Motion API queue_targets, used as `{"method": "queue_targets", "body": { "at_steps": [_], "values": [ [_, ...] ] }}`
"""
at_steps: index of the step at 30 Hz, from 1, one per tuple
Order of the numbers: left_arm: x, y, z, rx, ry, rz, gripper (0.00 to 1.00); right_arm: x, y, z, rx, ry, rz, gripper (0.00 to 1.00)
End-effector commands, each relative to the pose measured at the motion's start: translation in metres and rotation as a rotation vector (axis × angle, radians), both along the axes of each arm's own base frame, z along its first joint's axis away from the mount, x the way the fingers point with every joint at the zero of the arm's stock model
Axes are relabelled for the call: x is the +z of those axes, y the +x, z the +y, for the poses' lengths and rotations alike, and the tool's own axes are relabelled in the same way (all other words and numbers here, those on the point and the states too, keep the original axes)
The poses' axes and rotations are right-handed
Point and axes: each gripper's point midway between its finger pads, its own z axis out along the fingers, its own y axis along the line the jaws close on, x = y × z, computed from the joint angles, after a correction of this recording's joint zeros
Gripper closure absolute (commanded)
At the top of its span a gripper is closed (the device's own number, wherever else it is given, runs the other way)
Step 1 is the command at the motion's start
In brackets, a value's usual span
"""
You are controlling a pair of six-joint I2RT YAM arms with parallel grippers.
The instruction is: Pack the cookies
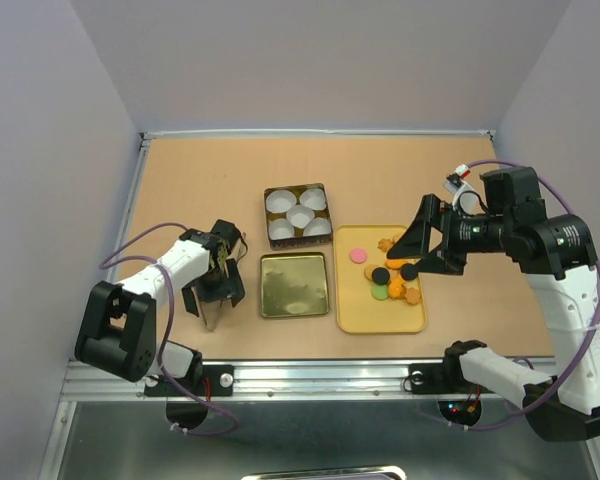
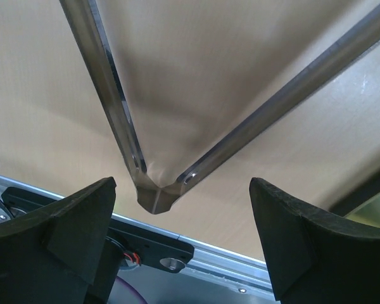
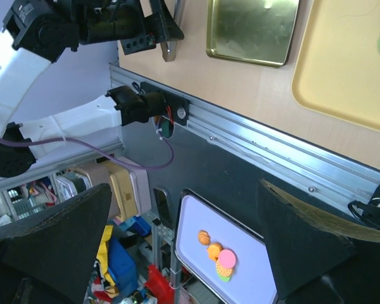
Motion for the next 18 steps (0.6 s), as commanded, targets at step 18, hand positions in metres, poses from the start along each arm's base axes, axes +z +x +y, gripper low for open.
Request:
{"method": "queue_targets", "body": {
  "at_steps": [18],
  "values": [
    [-0.012,0.018,0.004,0.040,-0.094,0.027,0.07,-0.013,0.003,0.004,0.051,-0.059,-0.012,0.00]
  ]
}}
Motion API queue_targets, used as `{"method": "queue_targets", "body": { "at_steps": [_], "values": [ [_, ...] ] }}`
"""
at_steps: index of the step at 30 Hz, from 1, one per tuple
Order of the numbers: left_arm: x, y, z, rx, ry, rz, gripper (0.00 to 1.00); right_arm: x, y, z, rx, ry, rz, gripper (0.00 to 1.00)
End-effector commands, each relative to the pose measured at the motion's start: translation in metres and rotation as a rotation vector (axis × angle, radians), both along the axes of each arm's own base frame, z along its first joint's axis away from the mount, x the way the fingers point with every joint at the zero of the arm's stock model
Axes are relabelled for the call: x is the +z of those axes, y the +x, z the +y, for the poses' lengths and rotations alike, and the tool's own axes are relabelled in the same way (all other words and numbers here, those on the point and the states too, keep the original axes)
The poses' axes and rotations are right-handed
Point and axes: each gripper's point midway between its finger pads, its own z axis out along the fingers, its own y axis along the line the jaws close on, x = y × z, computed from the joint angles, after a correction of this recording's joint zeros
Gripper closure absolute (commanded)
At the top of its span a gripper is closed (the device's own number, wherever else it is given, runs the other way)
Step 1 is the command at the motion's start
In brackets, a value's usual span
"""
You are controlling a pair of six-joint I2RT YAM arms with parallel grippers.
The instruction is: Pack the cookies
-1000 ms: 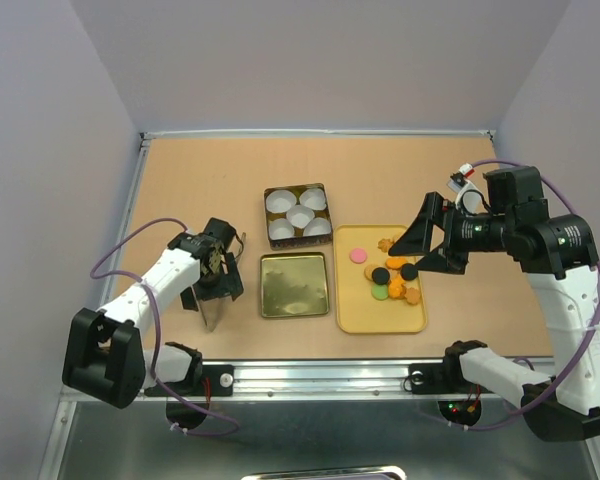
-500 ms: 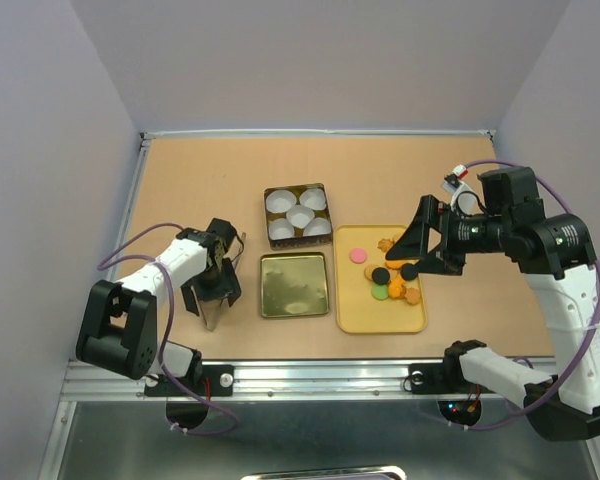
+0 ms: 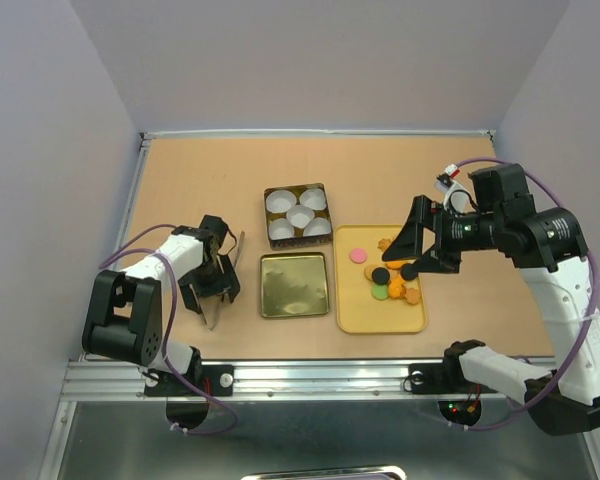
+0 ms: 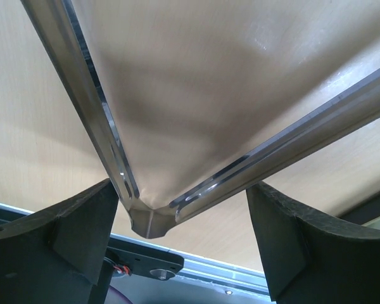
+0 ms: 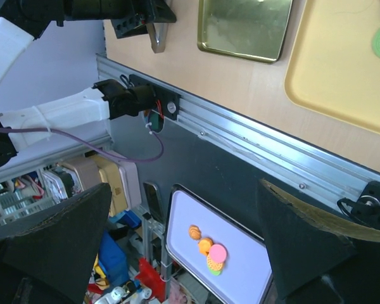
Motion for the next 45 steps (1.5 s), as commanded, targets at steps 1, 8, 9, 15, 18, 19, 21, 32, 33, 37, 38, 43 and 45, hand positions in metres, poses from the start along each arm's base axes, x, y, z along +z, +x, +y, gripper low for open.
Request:
{"method": "queue_targets", "body": {
  "at_steps": [1,8,9,15,18,19,21,32,33,37,38,43,45],
  "values": [
    [0.004,0.008,-0.005,-0.025,-0.037,-0.022,0.07,-0.006,0.003,-0.001,0.009,-0.024,-0.018,0.00],
    [-0.006,0.018,-0.010,-0.050,-0.059,-0.036,0.12,-0.013,0.006,-0.002,0.003,-0.043,-0.005,0.00],
    [-0.009,0.019,-0.011,-0.051,-0.062,-0.038,0.14,-0.014,0.007,-0.002,0.002,-0.046,-0.004,0.00],
    [-0.005,0.032,-0.016,-0.057,-0.078,-0.076,0.37,-0.016,0.011,-0.005,-0.014,-0.067,-0.011,0.00],
    [-0.006,0.036,-0.017,-0.059,-0.082,-0.082,0.43,-0.018,0.012,-0.005,-0.018,-0.073,-0.009,0.00],
    [-0.007,0.034,-0.017,-0.059,-0.083,-0.075,0.47,-0.019,0.011,-0.006,-0.017,-0.074,-0.008,0.00],
    [-0.006,0.036,-0.017,-0.062,-0.085,-0.081,0.54,-0.021,0.010,-0.007,-0.020,-0.079,-0.005,0.00],
    [0.062,0.043,-0.031,-0.067,-0.126,-0.260,0.76,-0.013,0.015,-0.007,-0.026,-0.079,-0.032,0.00],
    [0.074,0.045,-0.035,-0.065,-0.135,-0.281,0.76,-0.007,0.016,-0.006,-0.028,-0.073,-0.048,0.00],
    [0.108,0.040,-0.054,-0.112,-0.175,-0.342,0.81,0.021,0.022,0.006,0.018,0.002,-0.095,0.00],
    [0.114,0.040,-0.061,-0.131,-0.186,-0.355,0.82,0.027,0.023,0.011,0.034,0.028,-0.099,0.00],
    [0.147,0.027,-0.106,-0.232,-0.251,-0.417,0.87,0.067,0.036,0.033,0.100,0.169,-0.149,0.00],
    [0.155,0.015,-0.132,-0.315,-0.276,-0.426,0.87,0.075,0.039,0.037,0.119,0.192,-0.153,0.00]
  ]
}}
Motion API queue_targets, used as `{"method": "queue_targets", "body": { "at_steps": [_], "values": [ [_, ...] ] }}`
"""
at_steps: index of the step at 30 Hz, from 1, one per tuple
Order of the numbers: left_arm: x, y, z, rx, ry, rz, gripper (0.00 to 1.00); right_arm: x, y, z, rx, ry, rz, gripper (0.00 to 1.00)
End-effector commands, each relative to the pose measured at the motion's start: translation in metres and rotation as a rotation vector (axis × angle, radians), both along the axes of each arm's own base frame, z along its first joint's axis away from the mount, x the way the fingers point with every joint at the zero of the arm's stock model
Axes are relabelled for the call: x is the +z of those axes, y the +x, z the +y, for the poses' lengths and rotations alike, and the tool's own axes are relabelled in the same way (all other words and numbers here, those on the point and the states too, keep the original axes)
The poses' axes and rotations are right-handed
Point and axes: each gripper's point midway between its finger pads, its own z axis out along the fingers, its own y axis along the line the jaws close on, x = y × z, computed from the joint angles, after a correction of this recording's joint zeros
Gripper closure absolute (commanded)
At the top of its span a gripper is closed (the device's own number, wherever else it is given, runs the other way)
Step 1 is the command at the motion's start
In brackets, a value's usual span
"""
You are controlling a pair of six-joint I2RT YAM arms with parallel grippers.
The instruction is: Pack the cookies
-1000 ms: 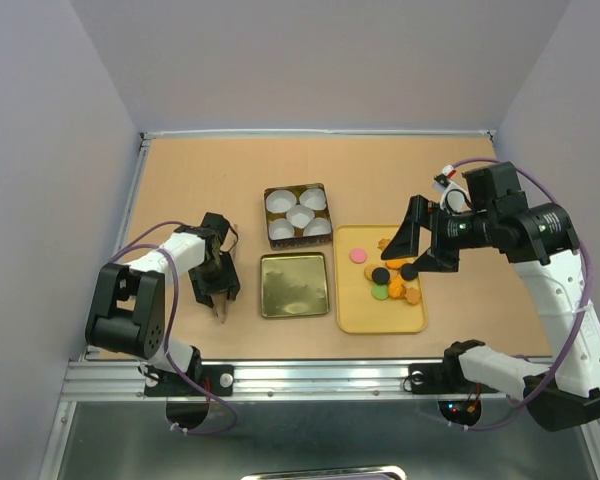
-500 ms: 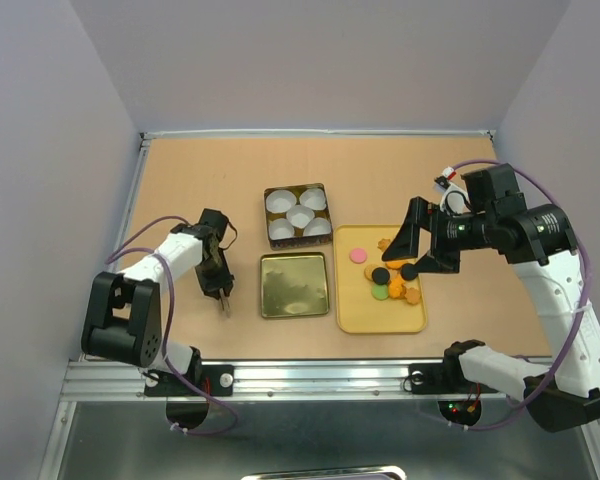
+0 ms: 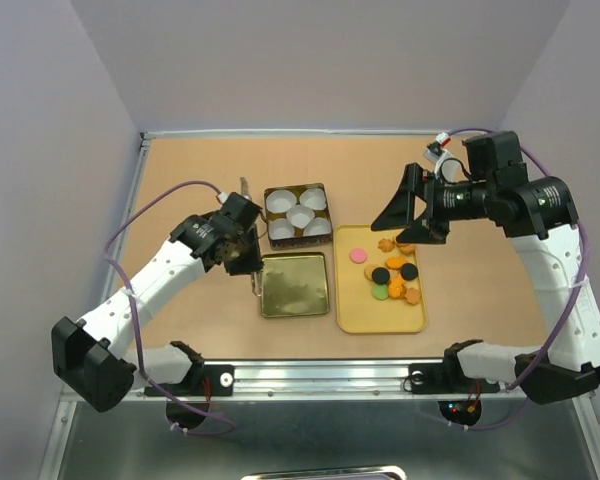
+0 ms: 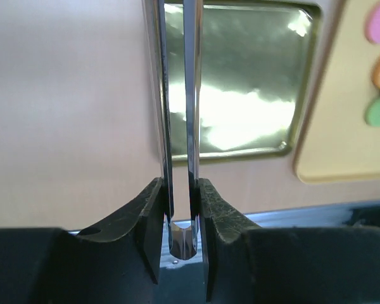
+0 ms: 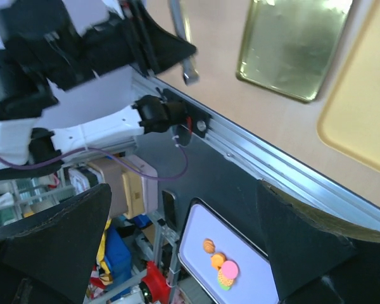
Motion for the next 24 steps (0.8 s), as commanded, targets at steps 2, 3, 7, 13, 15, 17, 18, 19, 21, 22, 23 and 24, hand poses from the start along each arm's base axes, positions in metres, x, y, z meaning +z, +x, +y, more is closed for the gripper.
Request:
{"method": "queue_targets", "body": {
  "at_steps": [2,3,7,13,15,17,18,19,21,22,23,24],
  "values": [
    [0.030,-0.018,-0.048,-0.101,-0.031,-0.041,0.89,0.050,0.011,0.020,0.083,0.134,-0.130,0.00],
    [0.041,-0.029,-0.071,-0.183,-0.052,-0.063,0.89,0.052,0.014,0.021,0.081,0.133,-0.135,0.00],
    [0.054,-0.055,-0.131,-0.380,-0.044,-0.101,0.90,0.048,0.028,0.024,0.071,0.119,-0.121,0.00],
    [0.054,-0.074,-0.194,-0.497,-0.012,-0.119,0.92,0.025,0.040,0.018,0.006,0.046,-0.077,0.00],
    [0.057,-0.073,-0.199,-0.490,-0.020,-0.130,0.93,0.019,0.040,0.014,-0.013,0.025,-0.076,0.00],
    [0.061,-0.072,-0.202,-0.466,-0.035,-0.137,0.95,0.020,0.036,0.011,-0.021,0.015,-0.090,0.00],
    [0.065,-0.071,-0.202,-0.460,-0.043,-0.146,0.96,0.020,0.038,0.007,-0.043,-0.004,-0.100,0.00],
    [0.069,-0.071,-0.201,-0.442,-0.057,-0.148,0.96,0.025,0.035,0.004,-0.056,-0.010,-0.132,0.00],
    [0.079,-0.066,-0.198,-0.411,-0.074,-0.174,0.98,0.035,0.038,-0.004,-0.103,-0.030,-0.187,0.00],
    [0.086,-0.065,-0.198,-0.394,-0.096,-0.183,1.00,0.039,0.038,-0.006,-0.114,-0.032,-0.201,0.00],
    [0.094,-0.064,-0.198,-0.387,-0.117,-0.196,1.00,0.044,0.037,-0.007,-0.121,-0.028,-0.218,0.00],
    [0.111,-0.063,-0.202,-0.382,-0.181,-0.232,1.00,0.049,0.036,-0.006,-0.120,-0.016,-0.230,0.00]
  ]
}}
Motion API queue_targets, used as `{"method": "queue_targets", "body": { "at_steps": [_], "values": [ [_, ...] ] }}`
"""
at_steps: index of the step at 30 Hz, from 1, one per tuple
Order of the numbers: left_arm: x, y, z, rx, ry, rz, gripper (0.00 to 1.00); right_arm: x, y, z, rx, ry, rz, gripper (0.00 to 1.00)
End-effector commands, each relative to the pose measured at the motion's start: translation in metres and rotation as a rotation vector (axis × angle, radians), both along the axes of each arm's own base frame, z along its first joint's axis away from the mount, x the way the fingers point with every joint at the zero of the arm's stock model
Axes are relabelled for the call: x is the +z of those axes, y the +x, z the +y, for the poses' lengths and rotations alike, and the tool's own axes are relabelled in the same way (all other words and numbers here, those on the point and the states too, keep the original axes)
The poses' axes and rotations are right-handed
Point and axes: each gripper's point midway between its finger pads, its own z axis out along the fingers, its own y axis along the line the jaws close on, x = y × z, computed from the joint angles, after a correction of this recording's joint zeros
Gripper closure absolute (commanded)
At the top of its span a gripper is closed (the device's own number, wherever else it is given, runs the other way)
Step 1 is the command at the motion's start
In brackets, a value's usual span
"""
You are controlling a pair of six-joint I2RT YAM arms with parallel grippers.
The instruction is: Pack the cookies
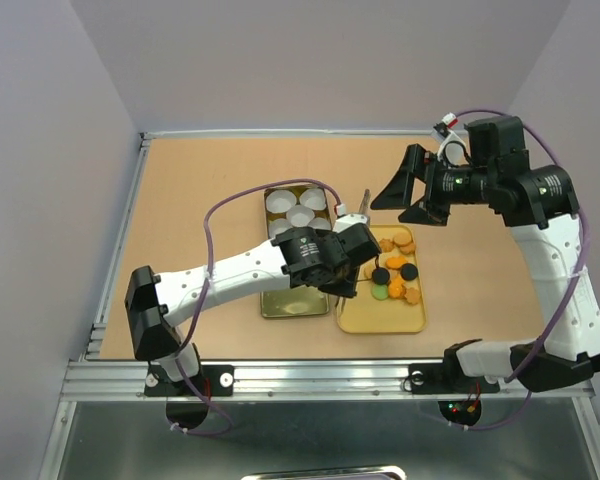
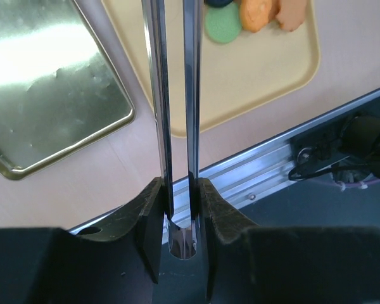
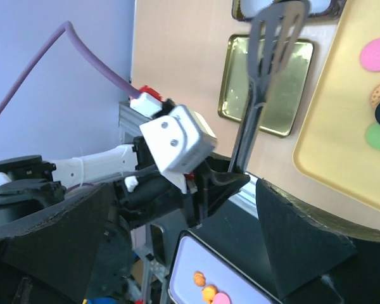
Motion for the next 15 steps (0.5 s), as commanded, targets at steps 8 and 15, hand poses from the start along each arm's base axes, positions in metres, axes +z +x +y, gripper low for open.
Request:
{"method": "queue_targets", "body": {
  "at_steps": [8,15],
  "values": [
    [0.201,0.009,0.012,0.054,-0.783,-0.249,1.00,0.098,-0.024,0.017,0.102,0.253,-0.277,0.00],
    [0.280,0.008,0.045,0.006,-1.112,-0.403,1.00,0.143,-0.040,0.037,0.293,0.440,-0.328,0.00]
  ]
}}
